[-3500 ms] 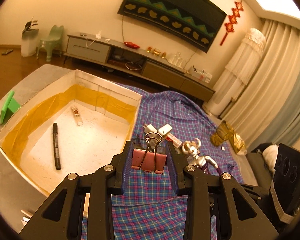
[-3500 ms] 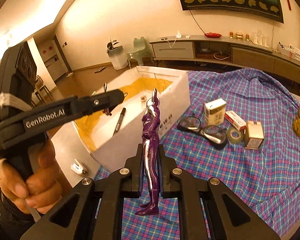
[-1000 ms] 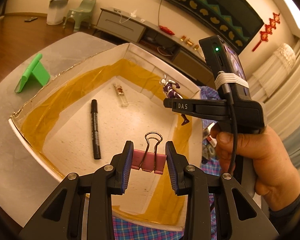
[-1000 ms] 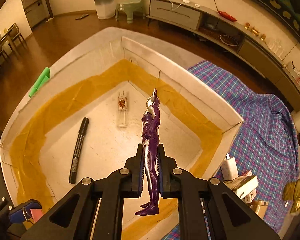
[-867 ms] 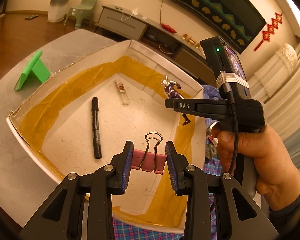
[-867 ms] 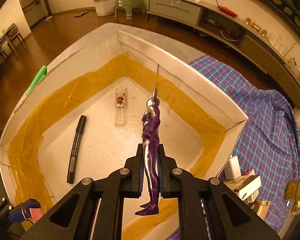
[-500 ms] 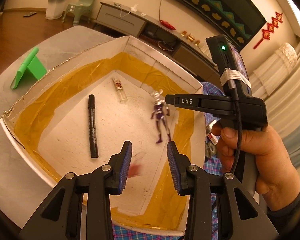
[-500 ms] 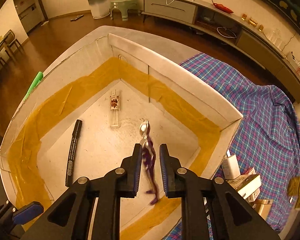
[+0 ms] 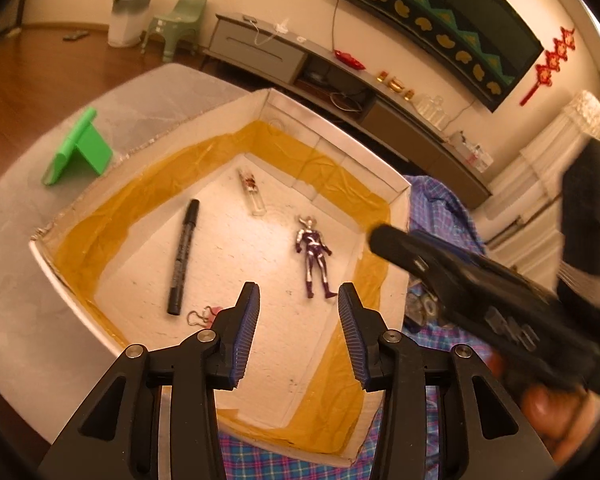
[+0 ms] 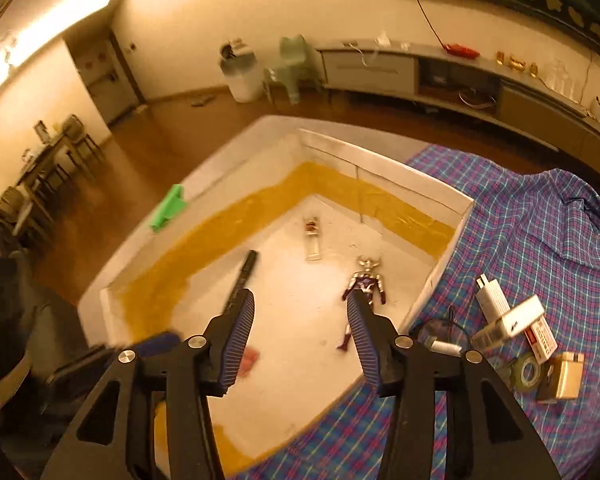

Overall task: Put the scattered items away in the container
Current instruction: 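Withdraw both open grippers from the box, then move both open grippers over the remaining items on the plaid cloth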

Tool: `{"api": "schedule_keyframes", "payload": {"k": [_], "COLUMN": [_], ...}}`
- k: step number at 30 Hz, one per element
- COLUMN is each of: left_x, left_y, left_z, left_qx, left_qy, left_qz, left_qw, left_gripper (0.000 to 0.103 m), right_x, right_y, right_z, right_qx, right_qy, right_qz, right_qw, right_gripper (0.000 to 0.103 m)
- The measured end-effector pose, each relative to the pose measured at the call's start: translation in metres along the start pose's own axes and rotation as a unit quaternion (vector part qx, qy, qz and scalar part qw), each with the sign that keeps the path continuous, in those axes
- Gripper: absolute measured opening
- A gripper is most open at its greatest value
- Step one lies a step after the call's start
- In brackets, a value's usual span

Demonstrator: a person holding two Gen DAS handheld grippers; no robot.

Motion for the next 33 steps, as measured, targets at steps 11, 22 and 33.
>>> {"api": "schedule_keyframes", "payload": {"k": [11,22,33], "left_x": [0.015,0.05,0.062], "left_y": [-0.022,-0.034,-0.042], "left_z": [0.031,0.051,0.07], "left_qx": [-0.08,-0.126,-0.127], "left_qy": [0.088,0.146,0.164], "left_qz": [0.037,0.036,0.049], "left_qw": [0.9922,0.9806,0.977], "left_gripper": [0.046,0.046,0.047], "right_x": [0.026,0.043,0.07], "right_y": [-0.056,-0.095,-0.135], "right_z": [0.007,-0.005,0.021], "right_qx": [-0.023,-0.025,-0.043], "right_qy": [-0.022,-0.068,-0.034], "right_qz": [0.021,0.032,0.045], "right_qw": [0.999,0.997,0.997], "right_gripper": [0.057,0.066,0.066]}}
Point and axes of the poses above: each gripper's, at about its wrist camera, not at the fingertips, and y roughly the way its jaws point, z to its right, x to its underside, the point moved 9 cm from there along y, roughly the way its jaws point, and after that the axes turned 8 degrees about -y, right-handed, at the moved point
